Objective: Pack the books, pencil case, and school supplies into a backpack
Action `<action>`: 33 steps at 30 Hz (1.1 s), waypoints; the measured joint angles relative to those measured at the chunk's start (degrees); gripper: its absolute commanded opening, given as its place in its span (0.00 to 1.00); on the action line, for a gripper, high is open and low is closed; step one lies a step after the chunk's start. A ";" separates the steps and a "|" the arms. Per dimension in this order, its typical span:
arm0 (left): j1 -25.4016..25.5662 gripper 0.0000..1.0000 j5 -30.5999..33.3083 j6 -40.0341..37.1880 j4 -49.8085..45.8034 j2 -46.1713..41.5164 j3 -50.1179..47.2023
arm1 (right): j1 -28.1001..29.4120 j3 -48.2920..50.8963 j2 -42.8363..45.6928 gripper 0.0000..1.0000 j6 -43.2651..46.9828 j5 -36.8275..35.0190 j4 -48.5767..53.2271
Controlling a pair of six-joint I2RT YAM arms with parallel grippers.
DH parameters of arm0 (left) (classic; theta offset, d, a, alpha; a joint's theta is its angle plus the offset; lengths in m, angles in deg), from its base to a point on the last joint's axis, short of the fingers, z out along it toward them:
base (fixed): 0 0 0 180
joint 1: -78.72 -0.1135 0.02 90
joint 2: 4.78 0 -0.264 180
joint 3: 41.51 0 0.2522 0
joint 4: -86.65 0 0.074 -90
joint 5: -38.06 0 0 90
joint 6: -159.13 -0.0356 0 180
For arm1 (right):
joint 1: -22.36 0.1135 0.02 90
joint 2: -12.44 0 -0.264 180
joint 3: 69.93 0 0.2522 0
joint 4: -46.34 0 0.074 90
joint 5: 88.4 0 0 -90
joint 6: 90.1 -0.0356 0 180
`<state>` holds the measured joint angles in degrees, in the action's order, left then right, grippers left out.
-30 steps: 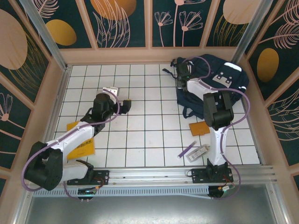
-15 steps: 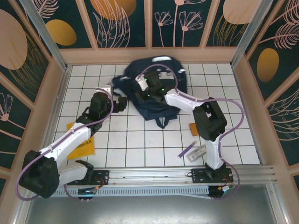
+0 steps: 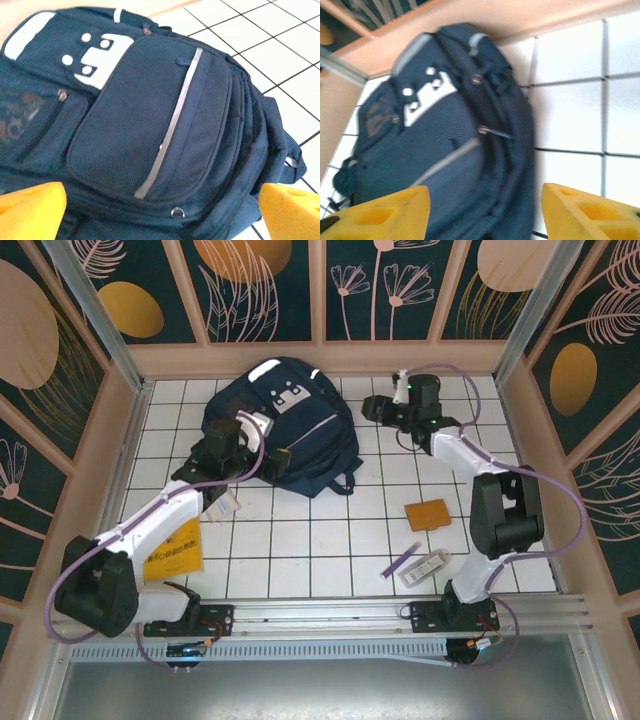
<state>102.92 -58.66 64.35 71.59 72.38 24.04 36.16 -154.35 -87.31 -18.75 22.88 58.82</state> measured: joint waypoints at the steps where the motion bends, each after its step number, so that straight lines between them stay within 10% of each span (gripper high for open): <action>1: 0.13 0.93 -0.35 -2.21 -0.35 1.60 1.77 | -0.76 0.00 -0.96 0.59 -0.02 0.48 0.74; 14: 8.76 0.97 7.74 -16.76 -1.42 28.22 20.26 | -1.29 0.70 -3.56 0.60 -1.40 6.03 3.26; 25: 9.57 0.02 14.23 -13.64 -3.41 39.56 29.29 | -1.38 -2.21 -13.16 0.59 -2.56 16.59 3.04; 33: 8.79 0.00 8.33 -13.55 -14.38 39.56 38.77 | -1.33 6.23 -7.80 0.59 -2.93 18.40 1.05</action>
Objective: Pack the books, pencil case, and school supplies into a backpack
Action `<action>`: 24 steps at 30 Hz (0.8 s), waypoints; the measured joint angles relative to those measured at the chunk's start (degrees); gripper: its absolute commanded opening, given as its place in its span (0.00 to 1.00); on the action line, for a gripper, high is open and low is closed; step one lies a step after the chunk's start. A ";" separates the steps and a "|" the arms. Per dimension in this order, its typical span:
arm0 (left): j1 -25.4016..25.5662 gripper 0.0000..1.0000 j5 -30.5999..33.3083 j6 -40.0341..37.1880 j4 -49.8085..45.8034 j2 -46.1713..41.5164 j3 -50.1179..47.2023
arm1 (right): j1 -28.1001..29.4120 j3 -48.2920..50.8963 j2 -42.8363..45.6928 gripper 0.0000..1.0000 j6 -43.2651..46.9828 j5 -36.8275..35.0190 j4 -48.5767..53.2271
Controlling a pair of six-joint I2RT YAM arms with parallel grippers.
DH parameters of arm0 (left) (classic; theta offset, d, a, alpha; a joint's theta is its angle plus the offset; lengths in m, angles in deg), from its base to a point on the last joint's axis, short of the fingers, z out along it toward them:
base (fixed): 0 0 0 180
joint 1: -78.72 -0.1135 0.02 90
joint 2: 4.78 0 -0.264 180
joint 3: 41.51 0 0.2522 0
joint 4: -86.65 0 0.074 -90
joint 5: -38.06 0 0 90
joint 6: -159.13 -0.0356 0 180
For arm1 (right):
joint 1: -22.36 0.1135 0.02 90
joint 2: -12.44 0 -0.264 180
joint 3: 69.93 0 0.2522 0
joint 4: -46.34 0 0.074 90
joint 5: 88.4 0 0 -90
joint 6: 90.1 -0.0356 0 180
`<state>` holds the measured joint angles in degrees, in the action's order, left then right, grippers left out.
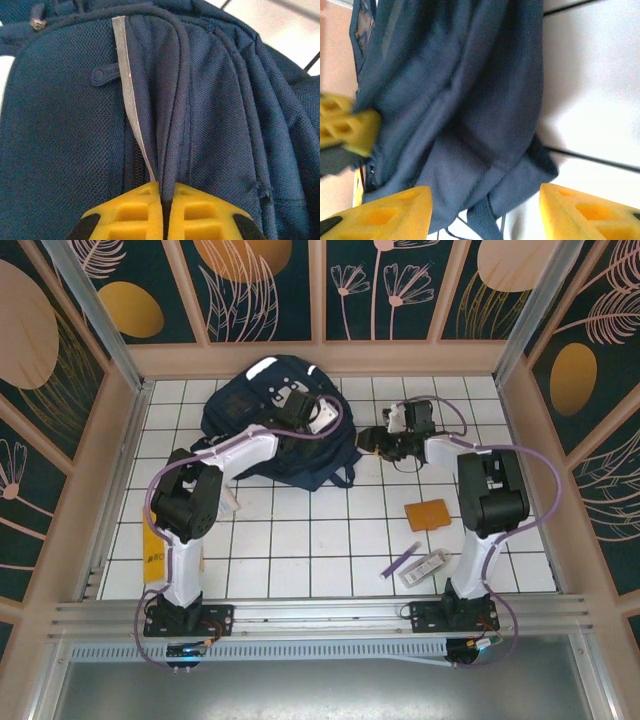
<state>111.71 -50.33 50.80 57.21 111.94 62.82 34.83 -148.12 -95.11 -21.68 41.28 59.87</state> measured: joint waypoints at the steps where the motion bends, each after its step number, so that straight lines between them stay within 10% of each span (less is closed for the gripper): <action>1: -0.02 0.00 -0.42 0.44 -1.27 0.00 1.95 | 0.07 0.90 0.87 0.60 0.00 0.20 -0.07; 9: -0.15 0.00 -5.20 2.08 -4.61 -0.07 10.38 | 0.50 3.19 3.58 0.59 -3.85 1.40 -2.14; 18: -0.52 0.00 -10.05 -1.40 -4.48 -0.46 9.46 | 1.81 6.75 5.18 0.24 -5.20 0.42 -2.58; 24: -0.46 0.00 -18.16 -11.41 -2.45 -4.70 1.73 | 3.50 15.06 13.14 0.53 -3.30 0.26 -0.44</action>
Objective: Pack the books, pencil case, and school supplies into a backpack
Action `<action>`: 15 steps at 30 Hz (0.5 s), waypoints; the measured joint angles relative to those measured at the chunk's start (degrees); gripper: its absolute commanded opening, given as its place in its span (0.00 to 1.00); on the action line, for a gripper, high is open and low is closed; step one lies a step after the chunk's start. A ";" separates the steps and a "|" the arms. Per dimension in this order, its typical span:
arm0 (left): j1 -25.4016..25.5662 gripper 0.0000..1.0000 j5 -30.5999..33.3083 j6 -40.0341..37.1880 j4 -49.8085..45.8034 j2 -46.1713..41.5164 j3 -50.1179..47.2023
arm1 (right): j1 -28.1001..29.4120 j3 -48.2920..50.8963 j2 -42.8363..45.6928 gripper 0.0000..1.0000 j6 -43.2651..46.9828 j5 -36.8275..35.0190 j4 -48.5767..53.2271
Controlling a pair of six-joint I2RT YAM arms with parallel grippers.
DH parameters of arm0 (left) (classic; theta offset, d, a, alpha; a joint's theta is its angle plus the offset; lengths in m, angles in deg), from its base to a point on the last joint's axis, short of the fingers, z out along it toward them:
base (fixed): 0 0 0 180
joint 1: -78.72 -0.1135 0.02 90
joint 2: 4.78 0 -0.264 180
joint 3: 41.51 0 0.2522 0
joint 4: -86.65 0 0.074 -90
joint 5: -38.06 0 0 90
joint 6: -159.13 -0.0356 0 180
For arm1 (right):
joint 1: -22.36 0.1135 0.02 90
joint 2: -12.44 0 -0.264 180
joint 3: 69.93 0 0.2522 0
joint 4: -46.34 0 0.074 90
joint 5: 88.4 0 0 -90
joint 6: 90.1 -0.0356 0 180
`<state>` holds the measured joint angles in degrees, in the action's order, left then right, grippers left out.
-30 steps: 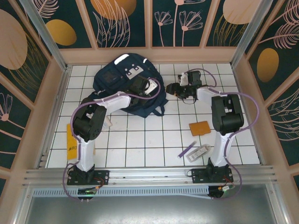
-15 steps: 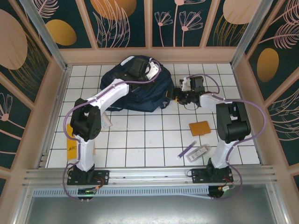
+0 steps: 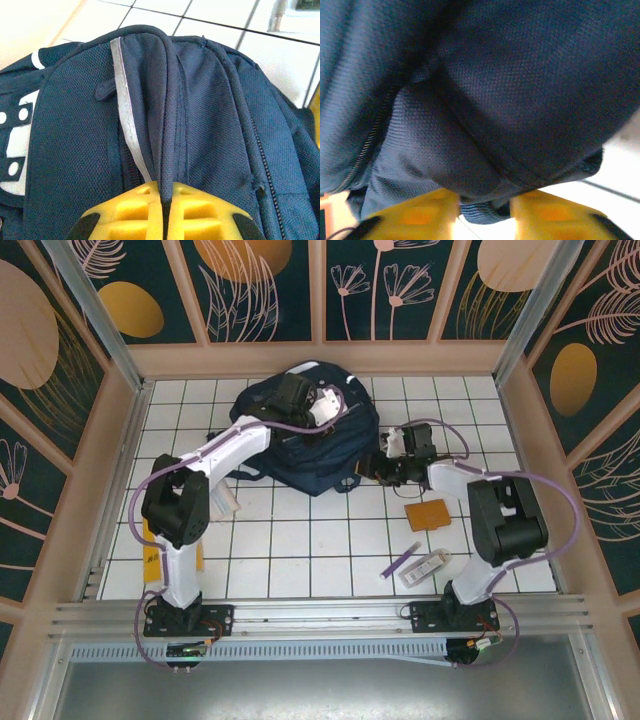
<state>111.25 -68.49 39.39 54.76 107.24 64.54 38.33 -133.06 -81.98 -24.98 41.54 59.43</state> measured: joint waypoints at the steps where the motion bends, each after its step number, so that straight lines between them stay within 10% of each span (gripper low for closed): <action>1: 0.04 0.00 -0.79 -1.53 0.57 -0.68 -1.22 | -0.26 0.39 2.08 0.55 0.46 -0.42 0.85; 15: 0.42 0.00 -7.39 -23.56 5.49 -8.76 -16.76 | -12.70 -8.24 2.32 0.61 2.03 -6.51 3.23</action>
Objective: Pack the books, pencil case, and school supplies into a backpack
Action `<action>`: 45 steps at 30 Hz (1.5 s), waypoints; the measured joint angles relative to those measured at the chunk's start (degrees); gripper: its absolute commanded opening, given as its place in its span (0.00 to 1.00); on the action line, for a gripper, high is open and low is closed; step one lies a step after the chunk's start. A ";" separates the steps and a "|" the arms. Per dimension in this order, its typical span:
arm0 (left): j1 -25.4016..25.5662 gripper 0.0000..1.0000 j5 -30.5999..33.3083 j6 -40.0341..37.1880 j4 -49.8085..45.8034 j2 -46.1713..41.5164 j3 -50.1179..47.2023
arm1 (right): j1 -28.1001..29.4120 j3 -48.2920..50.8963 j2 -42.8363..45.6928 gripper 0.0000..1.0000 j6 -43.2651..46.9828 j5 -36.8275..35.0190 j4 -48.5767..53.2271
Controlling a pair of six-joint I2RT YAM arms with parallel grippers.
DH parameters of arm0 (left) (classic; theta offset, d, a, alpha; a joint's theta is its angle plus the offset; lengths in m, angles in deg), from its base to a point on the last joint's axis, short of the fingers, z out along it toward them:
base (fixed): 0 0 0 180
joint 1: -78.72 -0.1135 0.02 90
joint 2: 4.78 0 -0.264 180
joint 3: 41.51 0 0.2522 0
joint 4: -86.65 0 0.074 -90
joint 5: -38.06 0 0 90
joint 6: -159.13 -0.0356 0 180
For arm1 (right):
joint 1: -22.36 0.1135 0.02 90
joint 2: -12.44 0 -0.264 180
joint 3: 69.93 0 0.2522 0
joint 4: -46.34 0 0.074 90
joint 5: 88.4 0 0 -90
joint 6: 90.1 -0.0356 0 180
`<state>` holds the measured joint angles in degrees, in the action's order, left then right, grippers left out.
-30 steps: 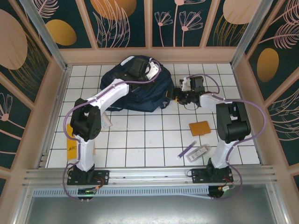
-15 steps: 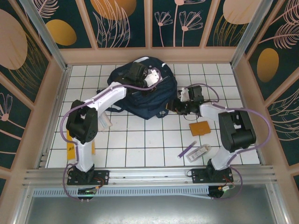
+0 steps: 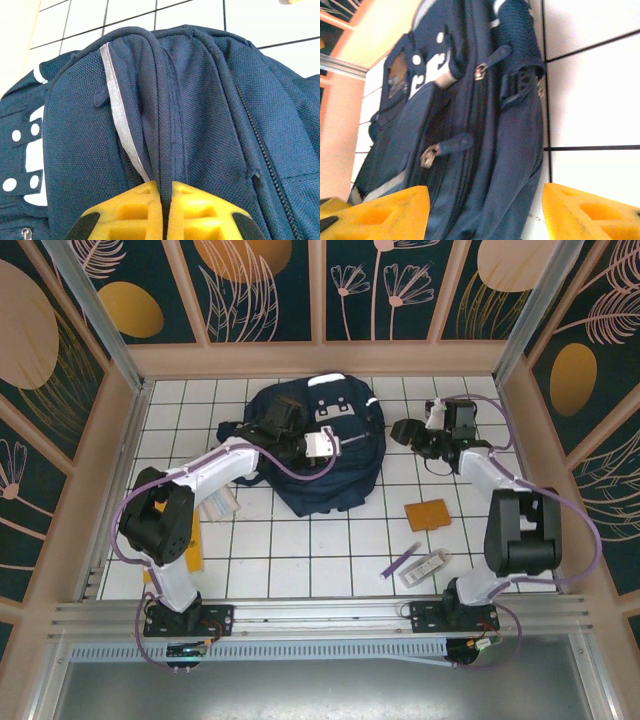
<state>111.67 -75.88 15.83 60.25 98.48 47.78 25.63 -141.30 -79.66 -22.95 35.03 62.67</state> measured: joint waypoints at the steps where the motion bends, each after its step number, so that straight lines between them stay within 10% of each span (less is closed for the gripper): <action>1: 0.00 0.00 -0.50 -0.74 0.04 -0.15 -0.42 | -0.20 -0.81 -1.75 0.61 -0.13 0.52 0.24; 8: 0.00 0.00 -4.07 -3.69 0.68 -1.07 -0.96 | 0.52 -1.81 -11.56 0.55 -2.45 5.77 0.42; 14: -0.04 0.00 -4.35 -4.04 2.19 -2.10 -2.99 | 1.55 -1.81 -12.94 0.00 -3.96 9.44 -0.26; 15: -0.11 0.00 -4.28 -3.52 2.80 -2.10 -3.45 | 1.57 -1.68 -12.94 0.00 -4.31 9.77 -0.70; 18: -0.90 0.47 -3.91 -0.59 5.11 -2.10 -4.70 | 1.64 -0.13 -11.76 0.00 -5.01 10.21 -1.68; 23: -2.45 0.71 -0.85 6.34 5.99 -2.38 -4.26 | 3.56 3.63 -5.79 0.00 -8.81 9.77 -3.76; 36: 3.10 0.84 -4.79 25.66 4.96 -13.44 -3.65 | 13.09 13.22 0.17 0.04 -26.29 5.11 -23.28; 45: 8.96 0.99 14.27 29.38 12.44 -8.59 -8.46 | 13.90 15.56 4.57 0.05 -31.58 2.38 -27.30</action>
<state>120.63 -61.61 45.20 72.68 89.89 39.32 39.53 -125.73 -75.09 -54.53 37.41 35.37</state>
